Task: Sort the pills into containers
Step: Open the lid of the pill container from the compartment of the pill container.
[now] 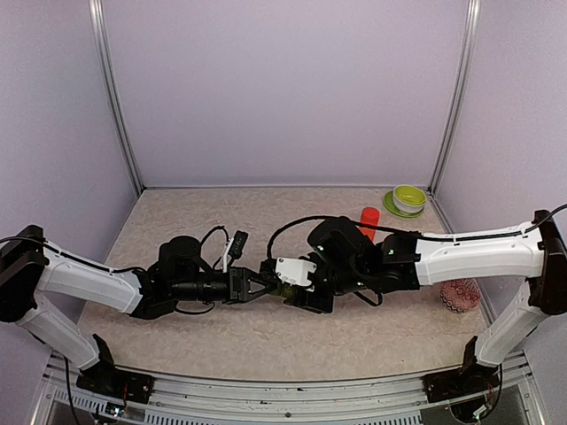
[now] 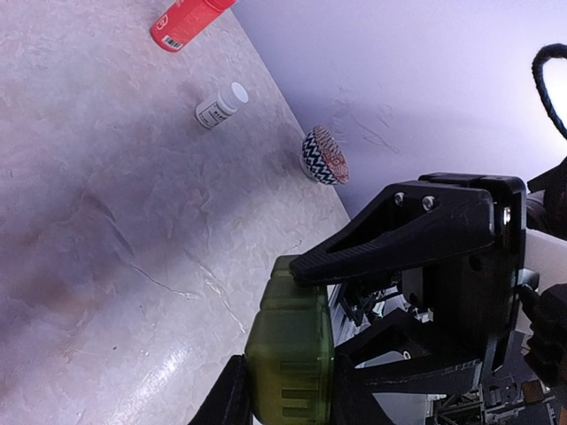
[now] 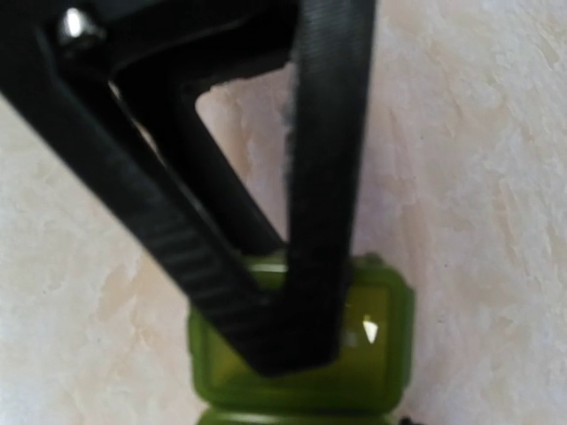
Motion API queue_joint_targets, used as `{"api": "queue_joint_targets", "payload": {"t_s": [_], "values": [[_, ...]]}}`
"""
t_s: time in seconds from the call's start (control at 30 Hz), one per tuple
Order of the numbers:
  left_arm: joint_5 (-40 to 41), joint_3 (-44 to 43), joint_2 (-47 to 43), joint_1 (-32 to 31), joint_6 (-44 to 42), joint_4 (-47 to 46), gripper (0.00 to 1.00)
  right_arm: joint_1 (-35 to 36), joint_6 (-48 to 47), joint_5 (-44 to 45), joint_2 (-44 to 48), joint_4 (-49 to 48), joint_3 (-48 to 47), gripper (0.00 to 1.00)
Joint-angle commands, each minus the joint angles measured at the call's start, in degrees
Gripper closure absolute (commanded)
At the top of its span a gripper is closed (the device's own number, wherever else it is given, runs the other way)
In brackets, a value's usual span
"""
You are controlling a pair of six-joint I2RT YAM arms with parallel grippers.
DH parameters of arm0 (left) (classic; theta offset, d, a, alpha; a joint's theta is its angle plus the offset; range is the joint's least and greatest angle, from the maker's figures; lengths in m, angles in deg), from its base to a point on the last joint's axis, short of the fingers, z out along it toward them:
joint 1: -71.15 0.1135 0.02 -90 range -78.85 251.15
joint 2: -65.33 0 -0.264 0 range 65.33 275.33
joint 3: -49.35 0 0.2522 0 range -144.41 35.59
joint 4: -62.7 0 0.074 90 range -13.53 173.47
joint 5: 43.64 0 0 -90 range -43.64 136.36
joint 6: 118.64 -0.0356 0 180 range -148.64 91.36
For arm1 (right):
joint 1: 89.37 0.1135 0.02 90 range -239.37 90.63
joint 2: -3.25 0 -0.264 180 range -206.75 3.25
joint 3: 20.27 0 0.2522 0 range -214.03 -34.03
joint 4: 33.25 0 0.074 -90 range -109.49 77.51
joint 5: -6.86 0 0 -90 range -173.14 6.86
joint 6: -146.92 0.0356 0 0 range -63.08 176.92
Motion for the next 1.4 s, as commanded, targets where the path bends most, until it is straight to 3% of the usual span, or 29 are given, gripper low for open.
{"api": "queue_joint_targets", "payload": {"t_s": [0.0, 0.43, 0.87, 1.13, 1.37], "values": [[2.1, 0.4, -0.2, 0.2, -1.0, 0.2, 0.74, 0.3, -1.7, 0.0, 3.5, -1.0, 1.0, 0.44], [1.2, -0.7, 0.0, 0.2, -1.3, 0.4, 0.74, 0.8, -1.6, 5.3, 0.2, -1.0, 0.7, 0.40], [0.5, -1.4, 0.4, 0.2, -1.9, 0.5, 0.74, -0.6, -0.8, -1.3, -0.4, 1.4, -1.0, 0.47], [0.5, -1.4, 0.3, 0.1, -1.9, 0.5, 0.74, -0.8, -0.5, 0.5, -2.4, 1.1, -2.1, 0.49], [0.8, -0.9, 0.2, 0.1, -1.9, 0.5, 0.74, -0.8, -0.4, 0.1, -1.2, 0.1, -1.6, 0.75]]}}
